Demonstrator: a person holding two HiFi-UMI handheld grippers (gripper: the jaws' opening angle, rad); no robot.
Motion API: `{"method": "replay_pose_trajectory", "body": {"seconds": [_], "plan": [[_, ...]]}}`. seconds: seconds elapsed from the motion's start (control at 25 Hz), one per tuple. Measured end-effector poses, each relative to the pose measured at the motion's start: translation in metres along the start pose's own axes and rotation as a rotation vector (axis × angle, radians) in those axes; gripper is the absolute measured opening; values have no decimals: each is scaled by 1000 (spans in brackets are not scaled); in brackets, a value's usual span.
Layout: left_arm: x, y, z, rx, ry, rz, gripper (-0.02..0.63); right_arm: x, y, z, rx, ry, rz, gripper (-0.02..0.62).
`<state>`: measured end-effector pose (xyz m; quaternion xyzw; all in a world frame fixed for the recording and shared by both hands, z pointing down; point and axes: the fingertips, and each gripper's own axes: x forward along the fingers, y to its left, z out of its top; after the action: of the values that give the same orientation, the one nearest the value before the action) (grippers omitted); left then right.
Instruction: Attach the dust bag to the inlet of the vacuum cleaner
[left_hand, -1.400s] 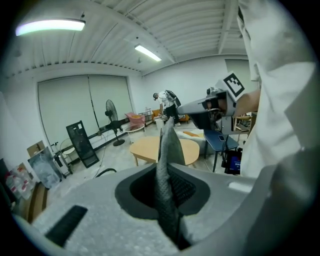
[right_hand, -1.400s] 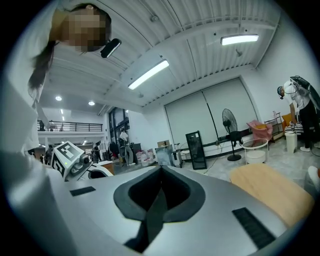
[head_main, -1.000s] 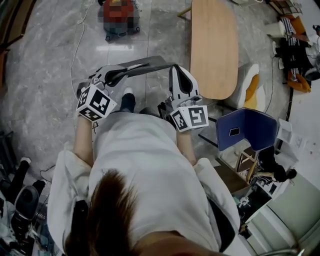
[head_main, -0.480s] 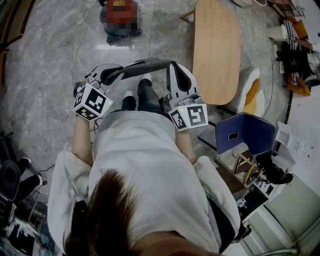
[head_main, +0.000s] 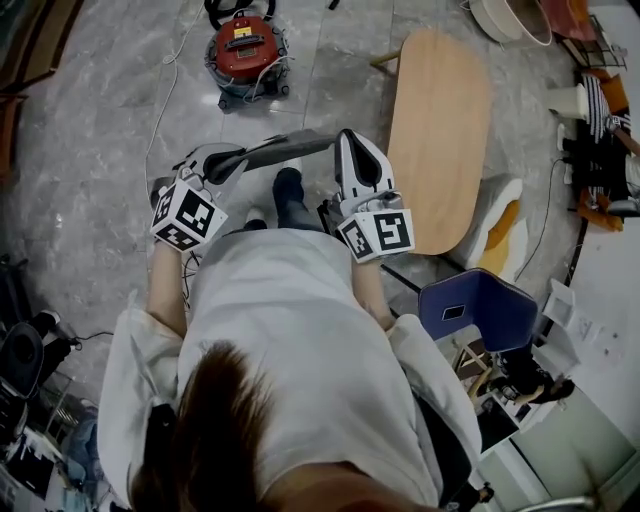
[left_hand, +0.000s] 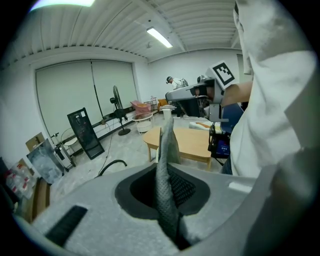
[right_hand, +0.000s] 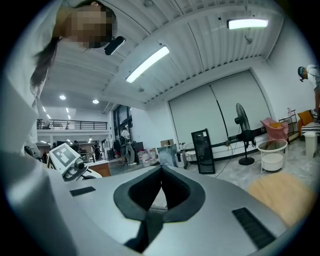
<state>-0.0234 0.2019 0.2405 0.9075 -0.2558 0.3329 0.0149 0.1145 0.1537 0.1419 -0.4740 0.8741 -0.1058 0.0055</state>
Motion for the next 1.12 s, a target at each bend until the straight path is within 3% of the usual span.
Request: {"method": "replay_pose_trajectory", "body": {"seconds": [0.32,0.6,0.96,1.12], "plan": [[50,57,29,-48,15,57,38,61,-64,15,2,45,82,2],[81,81,39,-49,62,90,38,85,-102,14,6,86,119,2],[98,88,33,-61,71,58,38,100,-106,-2,26,130,133,2],[101,95,27,-48,76,33,38,109,-84,-1,-46,122,257,2]]}}
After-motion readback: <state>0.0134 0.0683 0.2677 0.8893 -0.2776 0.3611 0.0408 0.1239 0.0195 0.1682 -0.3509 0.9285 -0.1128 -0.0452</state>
